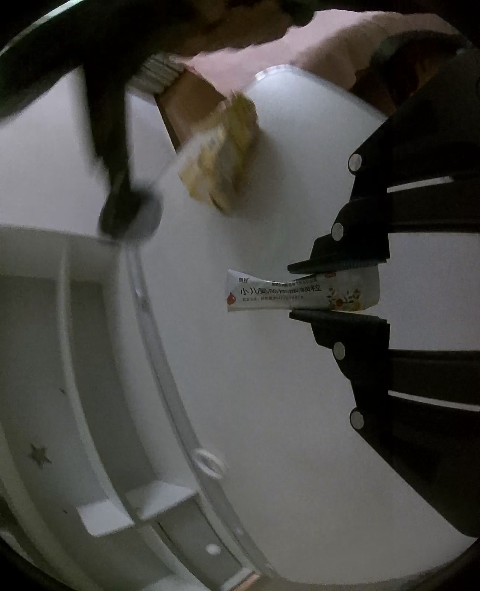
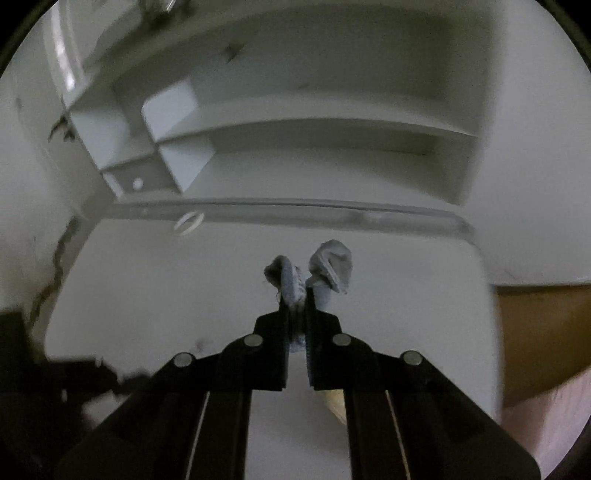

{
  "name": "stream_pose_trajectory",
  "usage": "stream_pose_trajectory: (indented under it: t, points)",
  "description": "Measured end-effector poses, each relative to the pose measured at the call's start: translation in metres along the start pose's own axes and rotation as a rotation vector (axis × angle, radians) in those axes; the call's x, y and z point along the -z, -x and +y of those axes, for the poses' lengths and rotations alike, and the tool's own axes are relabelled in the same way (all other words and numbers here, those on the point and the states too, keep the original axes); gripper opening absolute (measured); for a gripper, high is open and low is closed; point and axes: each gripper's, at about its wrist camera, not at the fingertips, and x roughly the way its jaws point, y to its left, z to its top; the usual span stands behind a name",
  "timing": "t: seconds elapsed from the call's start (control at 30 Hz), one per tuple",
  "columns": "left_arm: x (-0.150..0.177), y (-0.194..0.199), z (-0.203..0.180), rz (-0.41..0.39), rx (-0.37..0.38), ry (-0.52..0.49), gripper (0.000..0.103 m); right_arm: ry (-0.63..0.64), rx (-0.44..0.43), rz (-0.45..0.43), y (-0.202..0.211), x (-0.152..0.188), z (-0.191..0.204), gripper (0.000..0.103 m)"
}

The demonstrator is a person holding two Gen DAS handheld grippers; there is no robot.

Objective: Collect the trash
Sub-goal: 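Grasp the white printed tube with the left gripper while the right grasps grey socks, then lower the tube and socks into the black bin and release both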

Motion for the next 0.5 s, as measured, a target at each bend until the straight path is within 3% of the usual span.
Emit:
stream_pose_trajectory:
  t: [0.2,0.3,0.5]
  points:
    - [-0.02,0.004,-0.082,-0.033,0.129,-0.101,0.018,-0.197,0.172,-0.054,0.099,0.089,-0.109,0.008]
    - [-0.03,0.003,-0.14,-0.046,0.213,-0.188,0.018,-0.328,0.273,-0.061,0.141,0.145,-0.169,0.008]
    - [-0.027,-0.007,-0.277,-0.046,0.46,-0.382,0.018,-0.604,0.39,-0.037,0.187,0.272,-0.252,0.008]
